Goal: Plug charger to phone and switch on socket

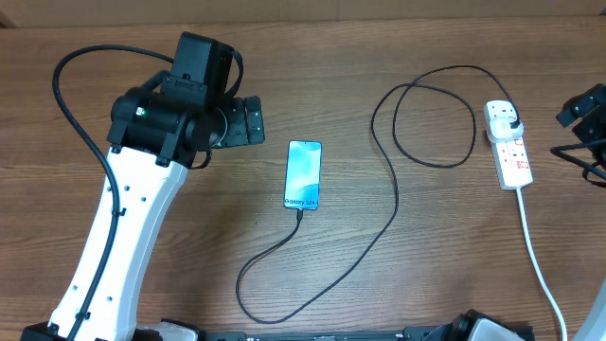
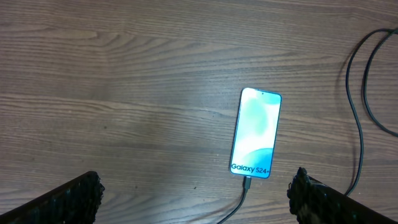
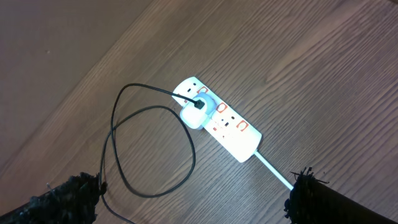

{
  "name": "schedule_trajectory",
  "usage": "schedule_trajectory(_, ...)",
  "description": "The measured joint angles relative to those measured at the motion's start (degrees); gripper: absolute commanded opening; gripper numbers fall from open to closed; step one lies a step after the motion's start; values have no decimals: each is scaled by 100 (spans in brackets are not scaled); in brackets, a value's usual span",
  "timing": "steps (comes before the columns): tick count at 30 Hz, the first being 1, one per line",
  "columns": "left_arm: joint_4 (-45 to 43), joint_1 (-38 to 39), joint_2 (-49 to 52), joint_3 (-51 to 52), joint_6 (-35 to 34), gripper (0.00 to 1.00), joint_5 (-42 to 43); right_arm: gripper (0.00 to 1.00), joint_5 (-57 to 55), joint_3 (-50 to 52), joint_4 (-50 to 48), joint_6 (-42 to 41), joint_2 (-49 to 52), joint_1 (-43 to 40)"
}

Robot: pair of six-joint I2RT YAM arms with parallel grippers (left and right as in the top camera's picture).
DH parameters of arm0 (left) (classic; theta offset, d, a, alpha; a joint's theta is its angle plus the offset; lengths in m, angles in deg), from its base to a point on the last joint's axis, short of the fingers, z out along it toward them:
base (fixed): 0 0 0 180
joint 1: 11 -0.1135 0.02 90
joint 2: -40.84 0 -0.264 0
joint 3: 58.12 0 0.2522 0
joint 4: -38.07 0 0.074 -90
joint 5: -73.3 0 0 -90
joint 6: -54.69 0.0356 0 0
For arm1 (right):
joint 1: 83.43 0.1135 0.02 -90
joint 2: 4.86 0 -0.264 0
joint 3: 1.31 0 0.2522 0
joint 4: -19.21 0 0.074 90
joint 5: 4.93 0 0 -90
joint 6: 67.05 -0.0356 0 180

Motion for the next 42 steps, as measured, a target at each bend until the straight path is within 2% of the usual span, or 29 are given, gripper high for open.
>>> schedule_trajectory(10,0,0,0,0,26,100,-2,100,-2,0,0,-11,0,0)
schedule_trajectory(14,-15,0,0,2,236,99,-46,100,0,0,0,-11,0,0)
schedule_trajectory(19,-616,0,-98,402,407,99,-129,100,0,0,2,-11,0,2)
schedule_trajectory(24,-1641,0,-551,1513,446,100,-170,100,-2,0,2,-11,0,0)
schedule_trajectory(36,-4155,0,-2715,4328,614,100,-212,100,0,0,0,-13,0,2)
schedule_trajectory(42,-6019,0,-3521,5613,841,99,-205,100,0,0,-2,-13,0,0)
